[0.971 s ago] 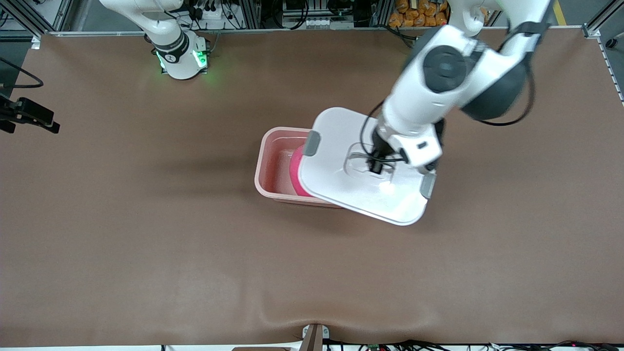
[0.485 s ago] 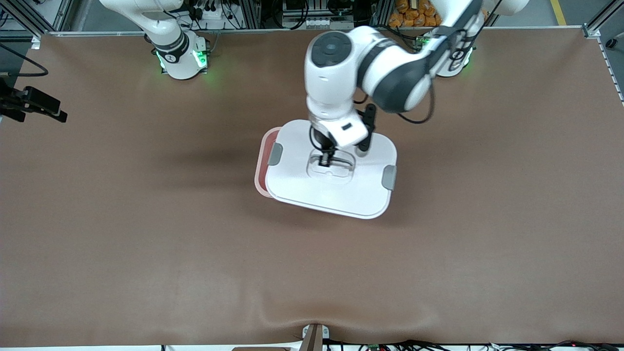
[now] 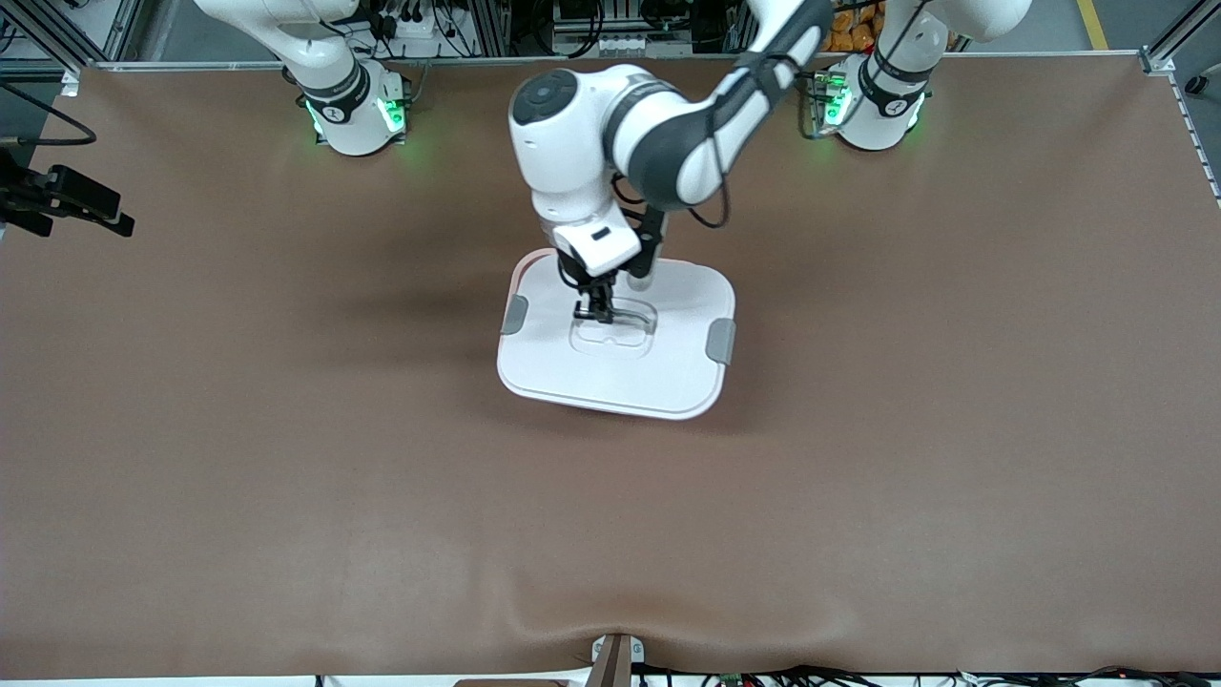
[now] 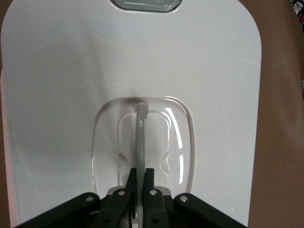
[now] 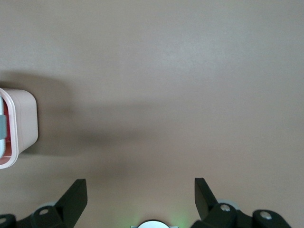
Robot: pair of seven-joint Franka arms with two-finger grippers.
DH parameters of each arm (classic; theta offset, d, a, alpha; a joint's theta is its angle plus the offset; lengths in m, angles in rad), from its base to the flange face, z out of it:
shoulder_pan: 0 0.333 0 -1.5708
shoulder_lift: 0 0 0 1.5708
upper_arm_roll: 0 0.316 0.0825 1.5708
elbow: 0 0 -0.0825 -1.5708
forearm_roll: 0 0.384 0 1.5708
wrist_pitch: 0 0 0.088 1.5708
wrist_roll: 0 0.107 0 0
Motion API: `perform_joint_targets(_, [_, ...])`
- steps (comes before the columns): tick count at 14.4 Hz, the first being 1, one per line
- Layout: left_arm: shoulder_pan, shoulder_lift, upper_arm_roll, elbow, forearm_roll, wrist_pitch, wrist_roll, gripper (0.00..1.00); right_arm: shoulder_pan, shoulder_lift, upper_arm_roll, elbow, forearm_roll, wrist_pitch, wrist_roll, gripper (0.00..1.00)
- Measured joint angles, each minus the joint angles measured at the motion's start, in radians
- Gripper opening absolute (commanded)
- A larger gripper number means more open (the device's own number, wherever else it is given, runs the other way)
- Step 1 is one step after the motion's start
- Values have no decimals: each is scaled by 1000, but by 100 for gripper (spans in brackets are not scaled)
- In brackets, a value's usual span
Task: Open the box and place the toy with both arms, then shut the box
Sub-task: 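Lower the lid onto the box and press it down with the left gripper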
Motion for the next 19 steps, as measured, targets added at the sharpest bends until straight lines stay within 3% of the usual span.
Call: perform_joint_targets(19, [-30,36,9,13,-35,-22,-109,0,5,-1,8,23,-38,-30,-4,100])
